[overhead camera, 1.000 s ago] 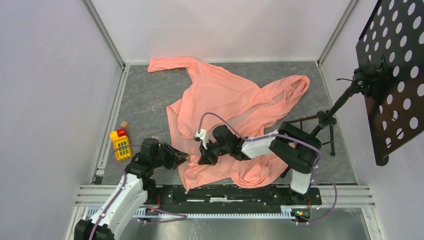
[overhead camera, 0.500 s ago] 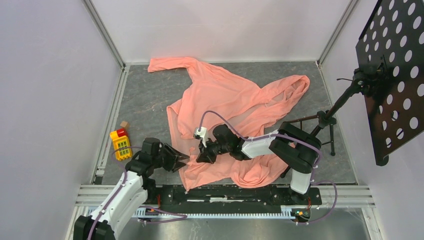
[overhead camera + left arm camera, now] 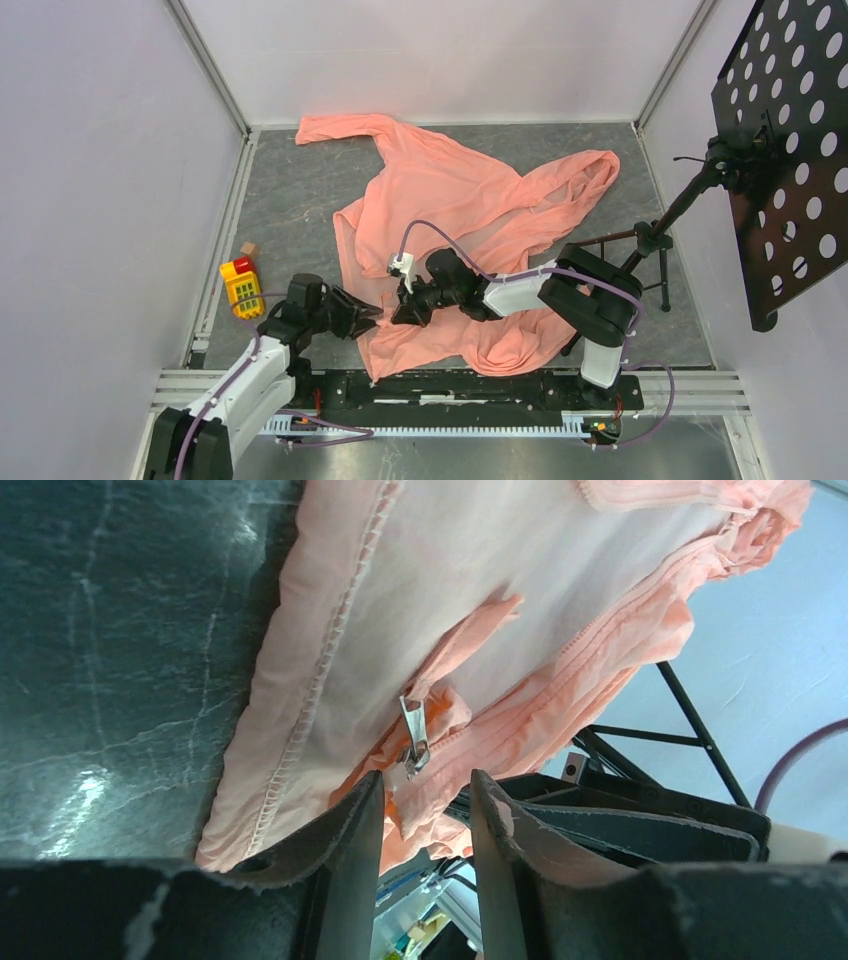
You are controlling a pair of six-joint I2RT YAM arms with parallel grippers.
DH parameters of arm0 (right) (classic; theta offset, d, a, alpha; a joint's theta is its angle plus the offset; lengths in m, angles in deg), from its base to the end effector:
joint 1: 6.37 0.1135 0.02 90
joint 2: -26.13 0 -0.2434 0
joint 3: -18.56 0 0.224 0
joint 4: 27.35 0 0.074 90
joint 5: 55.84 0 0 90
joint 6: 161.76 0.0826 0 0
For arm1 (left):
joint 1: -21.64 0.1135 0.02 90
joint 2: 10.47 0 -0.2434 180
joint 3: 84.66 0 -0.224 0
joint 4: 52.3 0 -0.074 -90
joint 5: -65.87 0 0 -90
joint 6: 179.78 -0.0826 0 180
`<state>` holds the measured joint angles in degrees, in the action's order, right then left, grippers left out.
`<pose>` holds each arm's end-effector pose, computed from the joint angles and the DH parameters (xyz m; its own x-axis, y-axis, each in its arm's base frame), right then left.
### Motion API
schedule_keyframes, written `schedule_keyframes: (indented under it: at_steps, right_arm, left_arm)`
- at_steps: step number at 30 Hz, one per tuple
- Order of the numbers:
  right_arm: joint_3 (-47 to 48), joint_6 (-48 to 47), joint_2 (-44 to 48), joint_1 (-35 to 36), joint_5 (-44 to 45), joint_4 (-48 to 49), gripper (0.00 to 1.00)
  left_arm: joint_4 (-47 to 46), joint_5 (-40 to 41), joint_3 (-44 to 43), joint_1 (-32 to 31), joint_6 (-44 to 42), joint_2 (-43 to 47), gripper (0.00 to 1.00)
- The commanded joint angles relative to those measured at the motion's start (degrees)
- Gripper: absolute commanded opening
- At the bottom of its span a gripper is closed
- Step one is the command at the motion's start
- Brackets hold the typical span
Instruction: Zip up the jacket
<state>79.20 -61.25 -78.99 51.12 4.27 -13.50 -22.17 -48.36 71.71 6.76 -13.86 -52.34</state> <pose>0.1634 0.3330 0.1173 -0.4446 -0.4034 -0.7997 -0.8955 0.1810 0.4066 0.1369 -0.0715 0.0942 -0.6585 -0.7402 0.1359 -0.5796 0.3835 -0.7190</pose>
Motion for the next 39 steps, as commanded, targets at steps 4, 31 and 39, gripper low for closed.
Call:
schedule_keyframes:
  at_steps: [4, 31, 39]
  right_arm:
    - [-0.1, 0.5, 0.9, 0.0, 0.2, 2.6, 0.00]
    - [9.1, 0.5, 6.6, -16.1, -23.1, 2.4, 0.75]
    - [10.5, -3.2, 4.3, -15.8, -30.1, 5.5, 0.76]
  left_arm:
    - [-4.4, -3.0, -1.9, -0.1, 0.7, -3.4, 0.38]
    - [-45.7, -3.9, 2.9, -2.6, -37.5, 7.6, 0.02]
    - [-48.9, -5.0, 4.8, -3.0, -35.7, 12.1, 0.02]
